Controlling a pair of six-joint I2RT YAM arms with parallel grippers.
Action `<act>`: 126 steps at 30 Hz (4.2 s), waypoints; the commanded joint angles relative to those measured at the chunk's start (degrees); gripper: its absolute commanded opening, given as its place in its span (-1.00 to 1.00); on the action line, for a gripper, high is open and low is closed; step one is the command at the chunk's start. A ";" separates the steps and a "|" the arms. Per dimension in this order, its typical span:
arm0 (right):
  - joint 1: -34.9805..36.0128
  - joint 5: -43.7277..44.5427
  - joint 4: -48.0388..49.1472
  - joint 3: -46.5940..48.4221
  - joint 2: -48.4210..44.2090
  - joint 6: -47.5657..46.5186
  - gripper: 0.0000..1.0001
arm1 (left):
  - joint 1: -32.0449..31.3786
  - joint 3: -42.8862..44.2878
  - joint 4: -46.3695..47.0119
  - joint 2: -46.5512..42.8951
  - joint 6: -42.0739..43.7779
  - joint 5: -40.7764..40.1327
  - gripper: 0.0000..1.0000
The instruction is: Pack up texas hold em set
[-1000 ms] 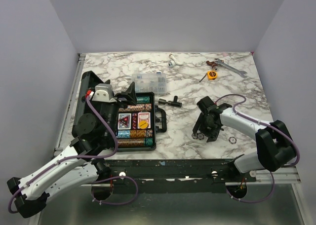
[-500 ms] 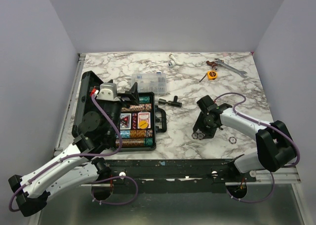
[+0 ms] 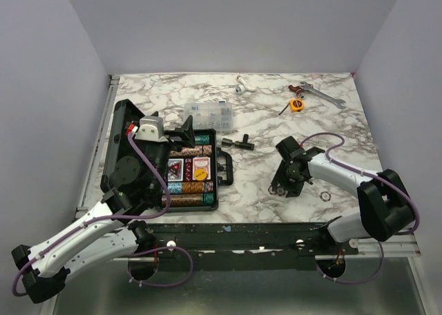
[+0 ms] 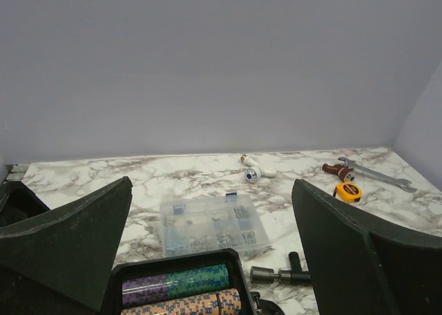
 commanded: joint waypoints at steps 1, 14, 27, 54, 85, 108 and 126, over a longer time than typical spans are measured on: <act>0.05 0.97 2.19 -1.46 0.59 1.04 0.13 | -0.54 1.03 -0.65 -0.77 -0.59 1.19 0.96; 0.03 2.27 4.07 -1.17 1.40 0.87 -0.04 | -0.55 1.03 -0.47 -1.25 -0.30 0.98 0.96; 0.01 3.07 0.08 0.32 -5.07 0.69 -0.31 | -0.81 1.29 -1.00 -1.52 -0.92 1.43 0.96; 6.21 3.83 1.74 3.15 1.08 0.95 -0.22 | -0.82 1.86 -2.19 -1.10 -1.87 1.97 0.96; -2.47 11.62 -7.44 7.74 1.40 -1.59 0.40 | -0.90 1.91 -2.21 -0.92 -1.71 1.95 0.96; -6.72 5.47 -0.34 7.01 10.12 -6.78 0.16 | -0.90 1.73 -1.79 -0.01 -1.32 1.75 0.97; -7.07 5.93 -3.98 10.18 6.08 -7.46 -0.43 | -0.90 1.73 -1.75 -0.23 -1.35 1.80 0.96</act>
